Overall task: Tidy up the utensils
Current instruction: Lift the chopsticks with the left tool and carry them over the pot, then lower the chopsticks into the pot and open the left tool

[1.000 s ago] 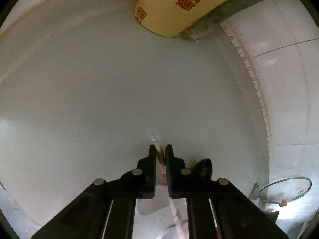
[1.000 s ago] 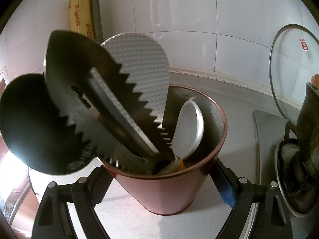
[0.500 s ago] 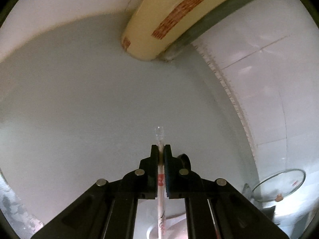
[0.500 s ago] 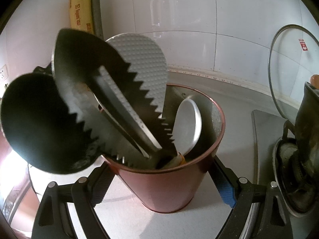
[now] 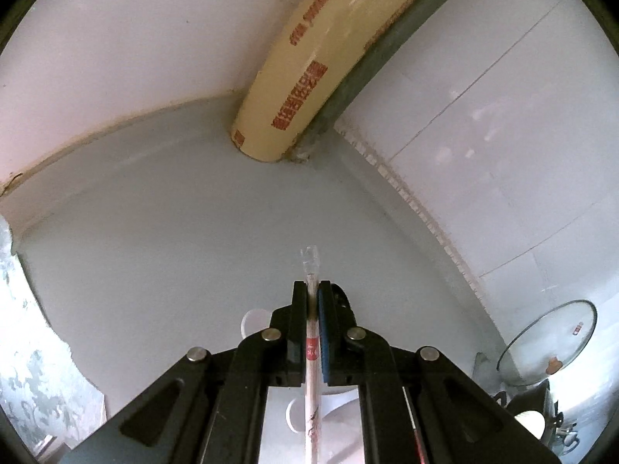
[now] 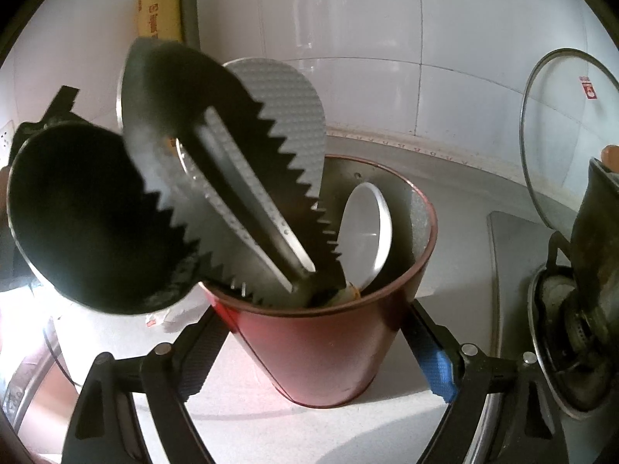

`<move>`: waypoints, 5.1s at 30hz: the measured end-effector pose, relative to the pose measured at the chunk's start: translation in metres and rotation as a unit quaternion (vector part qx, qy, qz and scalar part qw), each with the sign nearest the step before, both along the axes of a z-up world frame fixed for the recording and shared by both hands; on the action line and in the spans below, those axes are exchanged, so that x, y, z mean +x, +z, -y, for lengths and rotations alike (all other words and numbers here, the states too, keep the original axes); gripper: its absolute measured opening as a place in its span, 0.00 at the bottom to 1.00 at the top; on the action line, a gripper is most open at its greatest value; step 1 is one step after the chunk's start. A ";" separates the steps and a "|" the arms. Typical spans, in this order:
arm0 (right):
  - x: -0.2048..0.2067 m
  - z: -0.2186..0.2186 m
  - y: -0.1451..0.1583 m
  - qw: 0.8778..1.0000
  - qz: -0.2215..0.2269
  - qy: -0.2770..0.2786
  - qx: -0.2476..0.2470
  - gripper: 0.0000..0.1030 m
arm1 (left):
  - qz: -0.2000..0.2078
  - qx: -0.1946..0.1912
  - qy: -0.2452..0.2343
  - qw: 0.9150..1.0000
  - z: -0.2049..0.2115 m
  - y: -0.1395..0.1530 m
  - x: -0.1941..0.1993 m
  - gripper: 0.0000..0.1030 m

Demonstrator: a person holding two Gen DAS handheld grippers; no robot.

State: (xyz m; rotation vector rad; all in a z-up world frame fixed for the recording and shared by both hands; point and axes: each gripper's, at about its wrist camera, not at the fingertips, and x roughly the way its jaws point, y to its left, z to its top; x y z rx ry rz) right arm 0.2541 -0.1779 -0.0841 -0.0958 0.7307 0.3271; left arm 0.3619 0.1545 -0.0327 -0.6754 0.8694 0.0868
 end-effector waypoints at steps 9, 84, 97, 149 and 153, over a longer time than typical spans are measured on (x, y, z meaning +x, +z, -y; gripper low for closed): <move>-0.001 -0.002 0.000 1.000 0.002 -0.002 -0.001 0.87 | 0.048 0.010 0.013 0.999 -0.005 0.030 -0.029 0.05; -0.007 -0.002 -0.005 1.000 0.002 0.012 -0.006 0.87 | 0.234 0.055 -0.305 0.922 0.168 0.177 -0.103 0.05; -0.006 -0.001 -0.005 1.000 0.002 0.013 -0.006 0.87 | 0.167 0.059 -0.343 0.923 0.193 0.137 -0.094 0.05; 0.000 -0.002 -0.006 1.000 -0.003 0.013 -0.006 0.87 | 0.105 0.025 -0.340 0.934 0.180 0.104 -0.079 0.06; 0.000 -0.002 -0.006 1.000 -0.003 0.012 -0.006 0.87 | 0.113 0.026 -0.318 0.941 0.165 0.110 -0.079 0.10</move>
